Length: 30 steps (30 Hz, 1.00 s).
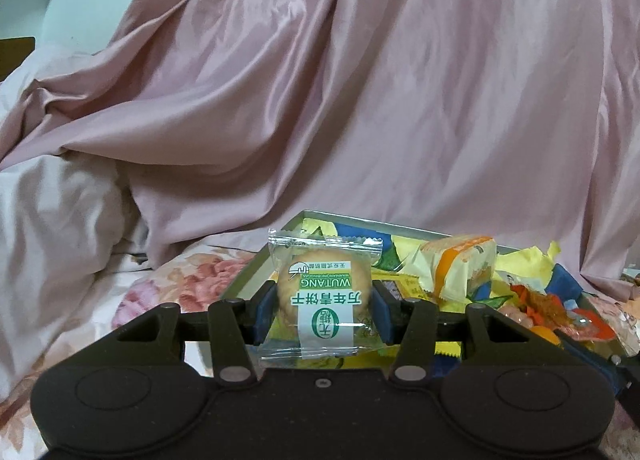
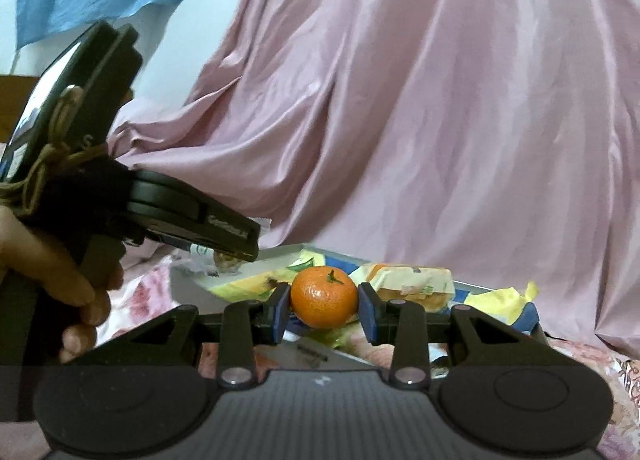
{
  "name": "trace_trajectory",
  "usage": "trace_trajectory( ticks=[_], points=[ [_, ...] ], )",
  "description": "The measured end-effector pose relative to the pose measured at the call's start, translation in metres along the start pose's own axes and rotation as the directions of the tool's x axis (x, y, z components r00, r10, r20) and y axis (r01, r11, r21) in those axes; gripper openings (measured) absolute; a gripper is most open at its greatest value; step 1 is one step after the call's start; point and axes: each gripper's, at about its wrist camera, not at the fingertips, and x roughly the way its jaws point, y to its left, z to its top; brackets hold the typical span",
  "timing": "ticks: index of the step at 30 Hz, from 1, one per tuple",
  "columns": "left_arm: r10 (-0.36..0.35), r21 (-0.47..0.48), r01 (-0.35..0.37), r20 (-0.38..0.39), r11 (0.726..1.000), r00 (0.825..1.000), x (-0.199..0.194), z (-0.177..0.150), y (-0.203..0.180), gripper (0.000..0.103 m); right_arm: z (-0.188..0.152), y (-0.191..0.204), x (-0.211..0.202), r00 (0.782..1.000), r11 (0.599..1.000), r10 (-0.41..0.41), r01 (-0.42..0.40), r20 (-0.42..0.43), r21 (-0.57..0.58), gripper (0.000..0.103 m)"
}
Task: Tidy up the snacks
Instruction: 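Lift the pastry and orange and carry them over the gray tray, then lower the pastry and orange into the tray and open both grippers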
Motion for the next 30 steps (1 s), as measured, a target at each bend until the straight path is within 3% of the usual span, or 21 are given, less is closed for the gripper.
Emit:
trace_trajectory(
  ticks=[9, 18, 23, 30],
  points=[
    [0.003, 0.006, -0.002, -0.034, 1.000, 0.999, 0.021, -0.007, -0.008, 0.051, -0.008, -0.020, 0.020, 0.998, 0.995, -0.021, 0.026, -0.057, 0.094, 0.040],
    [-0.004, 0.022, 0.005, -0.054, 1.000, 0.999, 0.024, -0.013, -0.012, 0.052, -0.010, -0.018, 0.021, 0.997, 0.995, -0.012, 0.019, -0.070, 0.098, 0.041],
    [-0.006, 0.018, 0.007, -0.059, 1.000, 0.998, 0.024, -0.013, -0.012, 0.054, -0.010, -0.019, 0.021, 0.997, 0.995, -0.010, 0.018, -0.073, 0.100, 0.046],
    [-0.005, -0.002, 0.004, -0.065, 1.000, 0.998, 0.023, -0.015, -0.008, 0.075, -0.010, -0.019, 0.021, 0.997, 0.994, -0.014, 0.021, -0.074, 0.103, 0.053]
  ],
)
